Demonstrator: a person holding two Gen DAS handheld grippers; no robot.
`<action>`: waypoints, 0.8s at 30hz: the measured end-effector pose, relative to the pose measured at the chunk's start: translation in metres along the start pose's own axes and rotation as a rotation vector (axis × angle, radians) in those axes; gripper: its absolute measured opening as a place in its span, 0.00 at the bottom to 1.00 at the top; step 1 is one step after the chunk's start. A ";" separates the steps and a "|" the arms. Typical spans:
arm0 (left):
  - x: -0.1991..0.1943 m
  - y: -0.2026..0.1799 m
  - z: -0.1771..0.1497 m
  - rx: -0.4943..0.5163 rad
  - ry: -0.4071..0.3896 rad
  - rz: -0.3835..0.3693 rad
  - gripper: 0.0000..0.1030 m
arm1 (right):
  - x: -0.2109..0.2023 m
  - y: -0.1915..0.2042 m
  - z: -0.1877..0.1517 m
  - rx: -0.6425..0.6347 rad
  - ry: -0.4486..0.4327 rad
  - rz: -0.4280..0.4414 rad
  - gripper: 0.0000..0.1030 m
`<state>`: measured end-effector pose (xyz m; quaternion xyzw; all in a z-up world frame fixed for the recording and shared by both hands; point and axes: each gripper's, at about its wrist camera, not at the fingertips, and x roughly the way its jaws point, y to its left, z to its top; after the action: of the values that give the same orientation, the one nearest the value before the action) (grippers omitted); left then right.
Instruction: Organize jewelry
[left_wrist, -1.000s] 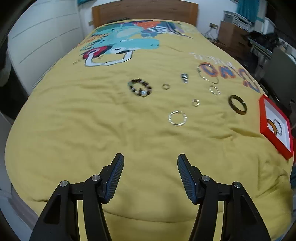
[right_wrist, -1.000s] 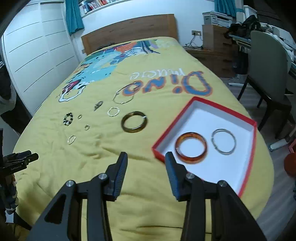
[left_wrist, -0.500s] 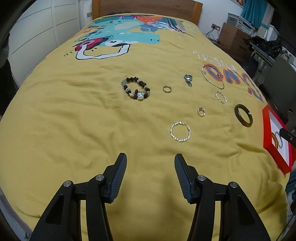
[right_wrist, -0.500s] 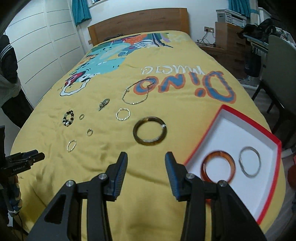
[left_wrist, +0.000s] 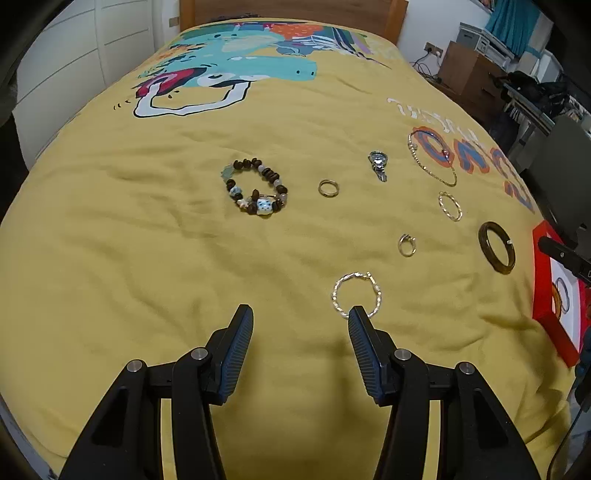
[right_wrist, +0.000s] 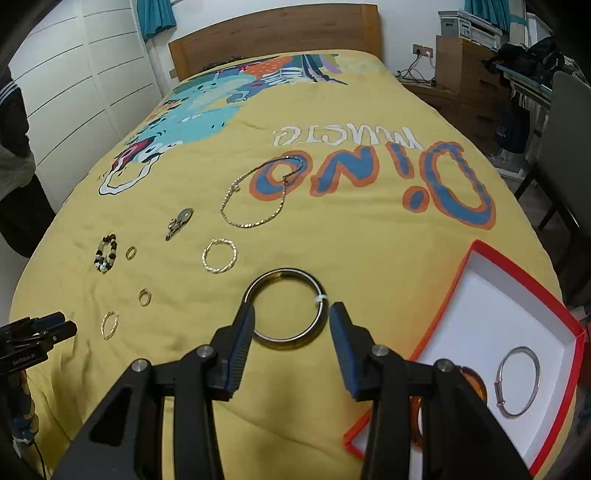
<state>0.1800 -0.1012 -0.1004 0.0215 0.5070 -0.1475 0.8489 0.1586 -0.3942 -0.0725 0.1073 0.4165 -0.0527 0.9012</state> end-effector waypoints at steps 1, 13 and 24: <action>0.000 -0.001 0.000 0.003 0.002 -0.002 0.51 | -0.001 -0.001 0.000 0.009 -0.004 0.000 0.39; -0.036 -0.006 -0.004 -0.008 -0.054 0.012 0.53 | -0.028 0.018 -0.015 0.004 -0.035 0.011 0.39; -0.087 -0.020 -0.016 0.023 -0.122 0.050 0.56 | -0.061 0.040 -0.030 -0.016 -0.082 0.023 0.39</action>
<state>0.1222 -0.0978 -0.0310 0.0346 0.4518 -0.1331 0.8815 0.1039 -0.3480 -0.0389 0.1026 0.3784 -0.0435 0.9189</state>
